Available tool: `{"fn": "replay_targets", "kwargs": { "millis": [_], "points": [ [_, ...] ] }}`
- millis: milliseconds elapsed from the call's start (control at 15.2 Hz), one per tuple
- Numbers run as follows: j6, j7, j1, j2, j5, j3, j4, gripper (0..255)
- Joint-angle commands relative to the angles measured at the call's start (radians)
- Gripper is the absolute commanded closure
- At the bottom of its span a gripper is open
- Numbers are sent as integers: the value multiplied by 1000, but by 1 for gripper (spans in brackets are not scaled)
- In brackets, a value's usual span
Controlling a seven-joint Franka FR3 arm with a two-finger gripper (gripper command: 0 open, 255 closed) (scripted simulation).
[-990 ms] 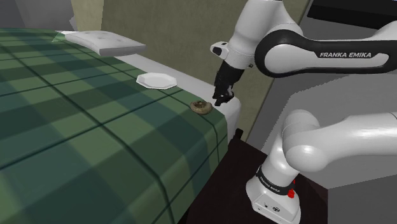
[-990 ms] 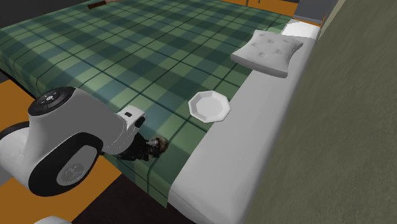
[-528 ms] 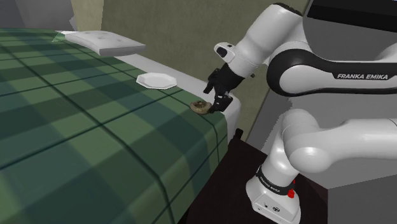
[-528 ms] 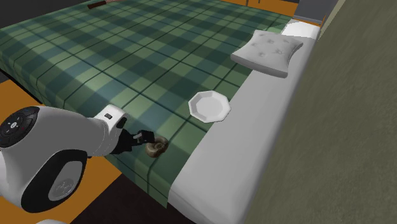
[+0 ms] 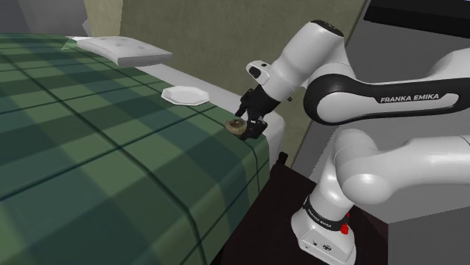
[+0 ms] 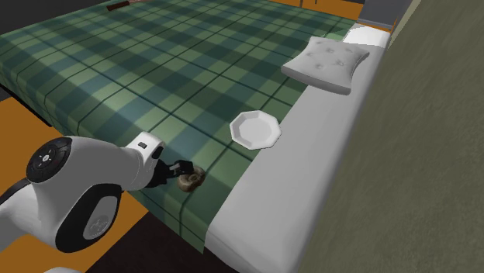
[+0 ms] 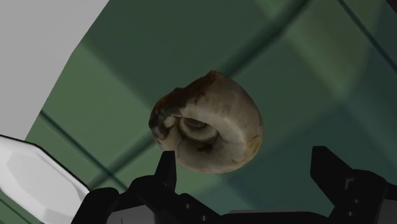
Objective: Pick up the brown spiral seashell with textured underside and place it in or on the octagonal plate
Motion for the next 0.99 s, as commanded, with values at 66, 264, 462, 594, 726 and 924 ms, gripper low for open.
{"fn": "replay_targets", "kwargs": {
  "millis": [66,264,462,594,726,924],
  "points": [
    [5,0,-1,3,0,0,-1,0],
    [5,0,-1,3,0,0,-1,0],
    [5,0,-1,3,0,0,-1,255],
    [5,0,-1,3,0,0,-1,255],
    [5,0,-1,3,0,0,-1,255],
    [5,0,-1,3,0,0,-1,255]
  ]
}}
